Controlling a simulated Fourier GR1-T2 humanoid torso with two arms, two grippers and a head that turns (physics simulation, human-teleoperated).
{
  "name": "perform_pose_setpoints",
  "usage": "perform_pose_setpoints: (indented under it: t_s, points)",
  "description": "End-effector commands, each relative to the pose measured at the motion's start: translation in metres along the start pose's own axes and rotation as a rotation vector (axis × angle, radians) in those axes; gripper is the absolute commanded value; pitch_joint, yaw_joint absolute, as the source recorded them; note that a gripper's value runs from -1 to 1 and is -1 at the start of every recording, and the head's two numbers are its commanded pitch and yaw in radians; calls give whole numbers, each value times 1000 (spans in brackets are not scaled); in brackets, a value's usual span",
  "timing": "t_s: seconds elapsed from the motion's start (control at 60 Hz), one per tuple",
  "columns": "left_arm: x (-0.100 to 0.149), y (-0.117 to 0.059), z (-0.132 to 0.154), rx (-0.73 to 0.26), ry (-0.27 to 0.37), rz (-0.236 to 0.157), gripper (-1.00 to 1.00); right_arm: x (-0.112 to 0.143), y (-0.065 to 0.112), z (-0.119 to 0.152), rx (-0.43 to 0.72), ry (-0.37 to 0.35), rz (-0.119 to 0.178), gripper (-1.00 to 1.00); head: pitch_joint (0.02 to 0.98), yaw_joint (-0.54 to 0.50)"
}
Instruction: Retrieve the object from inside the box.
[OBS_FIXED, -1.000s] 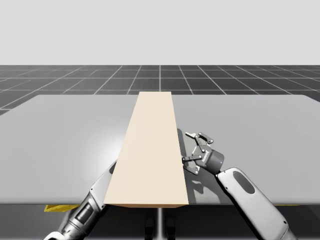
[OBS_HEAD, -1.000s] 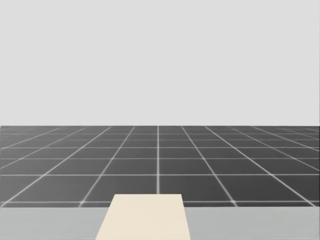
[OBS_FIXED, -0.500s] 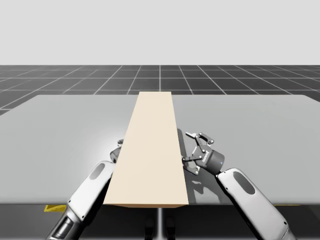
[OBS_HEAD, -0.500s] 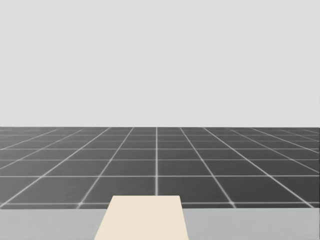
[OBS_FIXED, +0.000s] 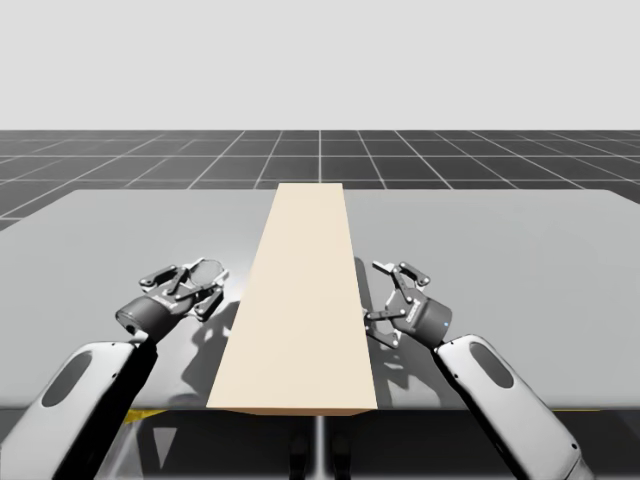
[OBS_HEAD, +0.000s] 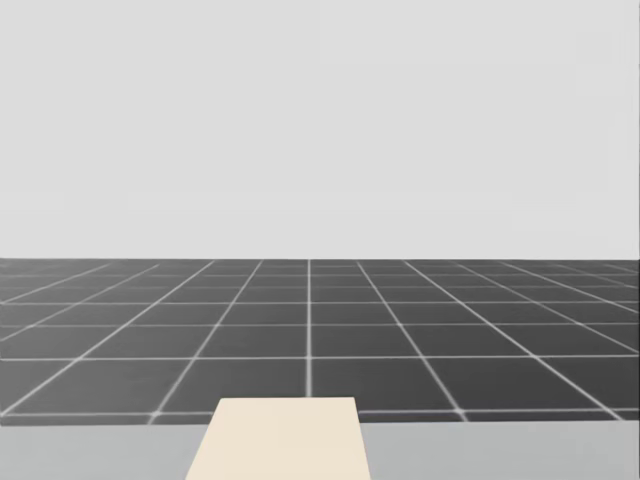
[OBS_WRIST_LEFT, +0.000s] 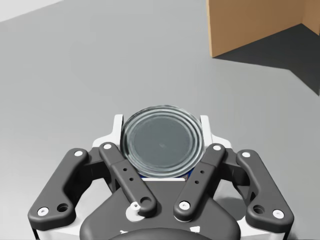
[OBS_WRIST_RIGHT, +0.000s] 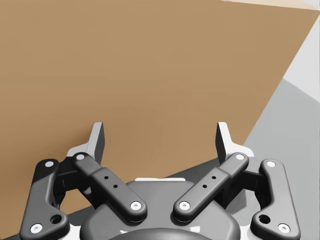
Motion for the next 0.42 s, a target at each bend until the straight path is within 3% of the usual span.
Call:
perform_pose_setpoints:
  t_s: [0.017,0.25,0.367,0.417]
  points:
    - [60,15,-4,-69,-110,-63,1000,2,-1,0,-3,-11,1,-1000,102,-24]
    - [129,36,-4,-18,-185,-114,1000,1,-3,1,2,-18,1,-1000,98,-22]
    - [163,41,-8,-3,-221,-128,1000,2,-3,-4,-48,-88,18,-1000,95,-24]
    - [180,41,-8,-5,-244,-128,1000,1,-3,-7,-71,-98,-3,-1000,95,-26]
